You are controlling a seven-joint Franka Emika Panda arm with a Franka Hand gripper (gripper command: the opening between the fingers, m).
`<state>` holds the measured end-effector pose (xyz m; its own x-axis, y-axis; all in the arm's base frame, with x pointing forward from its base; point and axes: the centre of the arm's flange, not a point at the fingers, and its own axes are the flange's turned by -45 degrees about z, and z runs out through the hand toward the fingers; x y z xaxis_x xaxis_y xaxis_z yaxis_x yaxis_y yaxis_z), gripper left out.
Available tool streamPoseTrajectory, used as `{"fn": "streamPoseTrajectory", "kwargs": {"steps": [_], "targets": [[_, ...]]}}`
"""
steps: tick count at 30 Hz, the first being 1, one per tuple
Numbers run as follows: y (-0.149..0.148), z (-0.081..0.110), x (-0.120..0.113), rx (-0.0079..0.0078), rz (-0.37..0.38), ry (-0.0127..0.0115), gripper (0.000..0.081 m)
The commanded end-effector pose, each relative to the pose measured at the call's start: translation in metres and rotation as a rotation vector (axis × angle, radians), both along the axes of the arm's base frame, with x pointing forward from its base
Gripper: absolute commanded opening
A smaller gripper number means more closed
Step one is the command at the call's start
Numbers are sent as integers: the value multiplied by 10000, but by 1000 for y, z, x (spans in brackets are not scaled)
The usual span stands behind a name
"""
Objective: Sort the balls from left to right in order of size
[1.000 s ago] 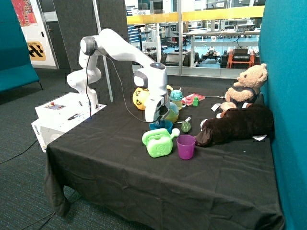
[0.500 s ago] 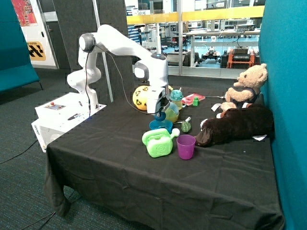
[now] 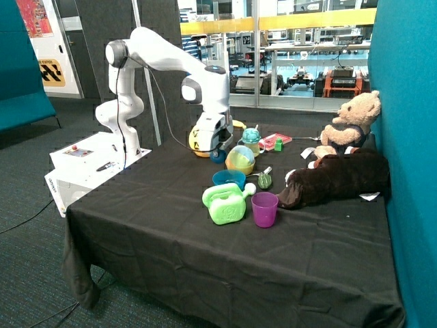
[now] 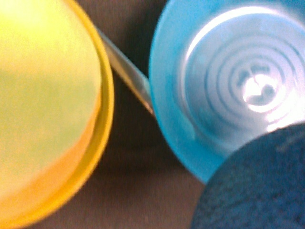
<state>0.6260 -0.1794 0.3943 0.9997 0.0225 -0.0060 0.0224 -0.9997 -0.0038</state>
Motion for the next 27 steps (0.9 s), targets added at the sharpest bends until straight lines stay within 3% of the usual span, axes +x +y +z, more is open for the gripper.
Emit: {"fn": "streamPoseTrajectory", "kwargs": {"steps": [1, 11, 15, 27], "targets": [[-4, 16, -37, -37, -91, -60, 0], [-9, 23, -64, -38, -380, -60, 0], [-2, 11, -91, -39, -475, -60, 0], [0, -2, -123, -39, -677, -59, 0]]}}
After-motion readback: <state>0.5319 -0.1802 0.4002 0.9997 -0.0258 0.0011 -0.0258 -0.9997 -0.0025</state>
